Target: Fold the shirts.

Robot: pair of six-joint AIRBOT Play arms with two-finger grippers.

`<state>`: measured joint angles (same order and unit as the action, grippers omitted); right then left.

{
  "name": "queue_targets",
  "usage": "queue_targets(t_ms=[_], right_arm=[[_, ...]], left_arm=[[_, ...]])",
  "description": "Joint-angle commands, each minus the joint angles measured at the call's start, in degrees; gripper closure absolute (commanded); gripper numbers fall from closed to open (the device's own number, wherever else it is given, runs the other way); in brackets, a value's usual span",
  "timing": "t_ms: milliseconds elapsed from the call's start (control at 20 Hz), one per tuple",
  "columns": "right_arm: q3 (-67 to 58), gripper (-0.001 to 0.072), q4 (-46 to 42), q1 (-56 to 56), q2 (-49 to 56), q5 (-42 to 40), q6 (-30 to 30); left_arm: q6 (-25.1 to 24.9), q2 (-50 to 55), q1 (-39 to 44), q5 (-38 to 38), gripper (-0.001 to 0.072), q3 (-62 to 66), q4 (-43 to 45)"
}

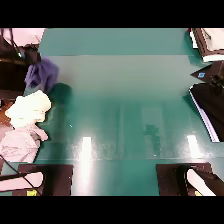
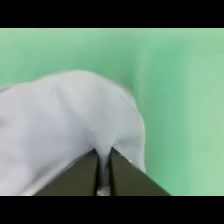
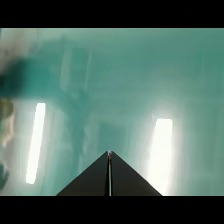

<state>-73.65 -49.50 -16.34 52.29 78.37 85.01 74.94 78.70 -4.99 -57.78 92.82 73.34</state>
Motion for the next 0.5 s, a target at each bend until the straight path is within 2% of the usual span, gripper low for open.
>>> queue_targets(t_ms=[0, 200, 450], right_arm=[[-4.37, 0.0698, -0.04, 0.04, 0.02, -2.75, 0.0], [-9.6, 0.0698, -0.04, 0.04, 0.02, -4.37, 0.0], [-12.5, 0.0698, -0.04, 0.04, 0.0, -3.06, -0.02]], left_arm=[[-11.26, -9.55, 6.45, -6.88, 0.0683, 7.1, -18.45], [-14.03, -13.99, 17.73, -11.28, 0.0683, 10.93, -28.59], [-16.85, -7.65, 26.21, -19.98, 0.0682, 10.05, -28.28]])
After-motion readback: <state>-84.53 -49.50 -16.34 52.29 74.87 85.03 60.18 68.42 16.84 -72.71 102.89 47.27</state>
